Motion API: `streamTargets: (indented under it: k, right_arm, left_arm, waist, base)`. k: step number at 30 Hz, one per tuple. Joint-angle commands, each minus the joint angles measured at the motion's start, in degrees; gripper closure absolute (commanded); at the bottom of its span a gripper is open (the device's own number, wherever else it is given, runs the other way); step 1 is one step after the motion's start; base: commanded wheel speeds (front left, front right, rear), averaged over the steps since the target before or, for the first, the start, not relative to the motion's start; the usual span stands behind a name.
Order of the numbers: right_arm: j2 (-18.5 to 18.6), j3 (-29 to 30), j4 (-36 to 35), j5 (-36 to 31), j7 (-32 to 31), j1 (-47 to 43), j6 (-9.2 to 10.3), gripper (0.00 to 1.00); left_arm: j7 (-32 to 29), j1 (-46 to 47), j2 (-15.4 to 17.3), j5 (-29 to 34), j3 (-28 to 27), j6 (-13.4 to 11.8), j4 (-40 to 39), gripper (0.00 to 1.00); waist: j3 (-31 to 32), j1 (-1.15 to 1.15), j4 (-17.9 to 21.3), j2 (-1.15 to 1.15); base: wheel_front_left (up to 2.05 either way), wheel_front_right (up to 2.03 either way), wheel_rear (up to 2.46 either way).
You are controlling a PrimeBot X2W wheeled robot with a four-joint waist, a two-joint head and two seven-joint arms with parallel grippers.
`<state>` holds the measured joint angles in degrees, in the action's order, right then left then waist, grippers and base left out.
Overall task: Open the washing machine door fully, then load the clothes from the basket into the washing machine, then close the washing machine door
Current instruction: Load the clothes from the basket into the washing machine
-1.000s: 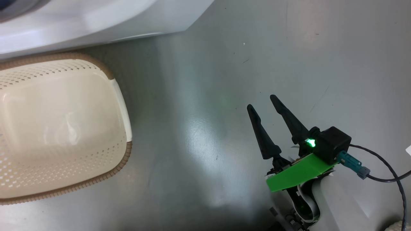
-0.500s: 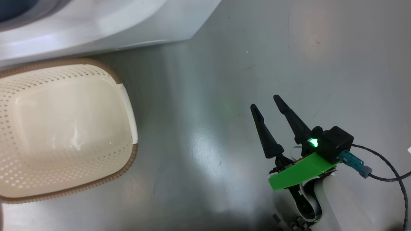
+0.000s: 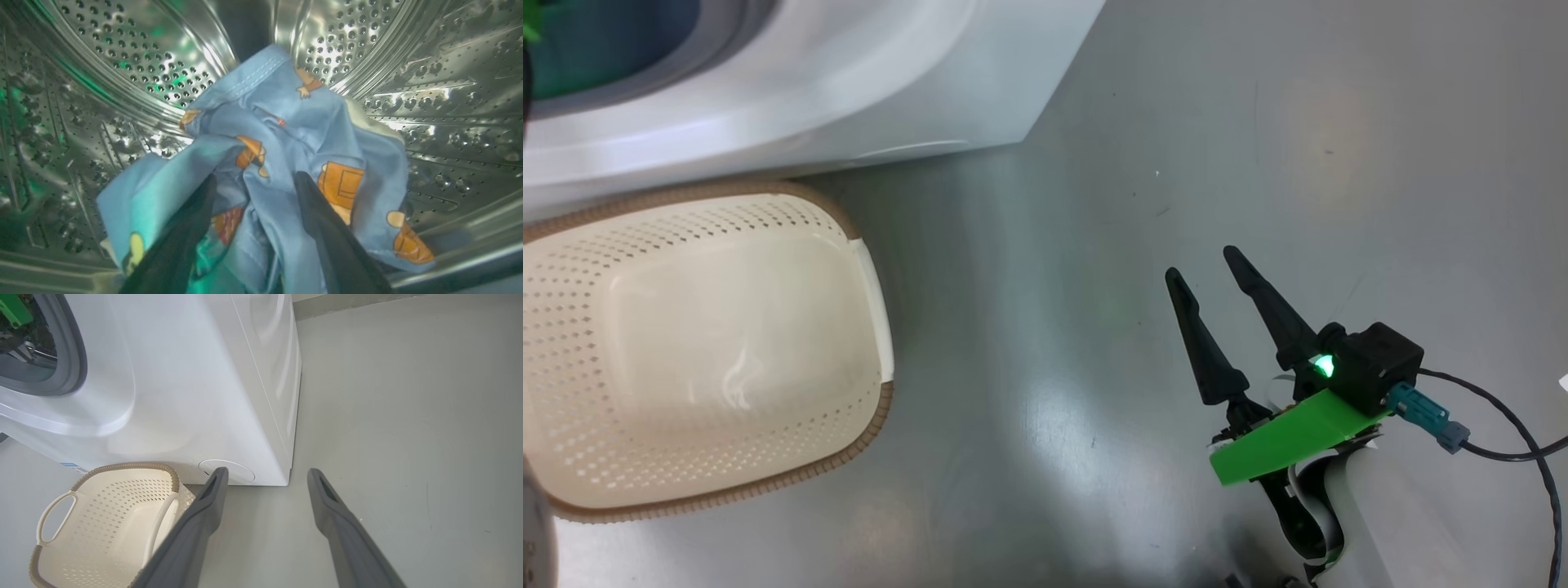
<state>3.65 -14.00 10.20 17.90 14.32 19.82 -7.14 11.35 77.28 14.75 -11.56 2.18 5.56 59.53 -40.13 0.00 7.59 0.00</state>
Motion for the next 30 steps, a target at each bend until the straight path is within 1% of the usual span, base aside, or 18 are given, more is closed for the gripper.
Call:
streamTargets:
  k: [1,18,25,30]
  right_arm:
    - [-0.2,-1.0,-0.9,0.5,0.7,-1.9,-0.35,0.00]
    - [-0.1,-0.8,-0.2,0.9,0.7,-2.4,-0.35,0.00]
    - [-0.1,-0.7,0.2,1.1,0.7,-3.0,-0.35,0.00]
    - [0.0,-0.3,0.3,1.2,0.7,-3.7,-0.35,0.00]
  left_arm:
    - [-0.2,-1.2,2.4,-0.4,-0.5,-0.2,-0.7,0.00]
    - [-3.9,-3.6,2.1,-3.1,-0.4,-0.2,5.4,0.00]
    - [-3.0,-6.1,1.9,-4.4,-0.6,0.0,6.4,0.00]
    - [-1.1,-8.9,1.1,-5.3,-0.7,0.2,6.1,0.00]
  waist:
    - [0.4,0.00,-0.1,0.00]
    - [4.1,0.00,0.0,0.00]
    - [6.4,0.00,0.0,0.00]
    - [8.5,0.00,-0.3,0.00]
  base:
    - [0.00,0.00,0.00]
    - [0.00,0.00,0.00]
    - [0.00,0.00,0.00]
    - [0.00,0.00,0.00]
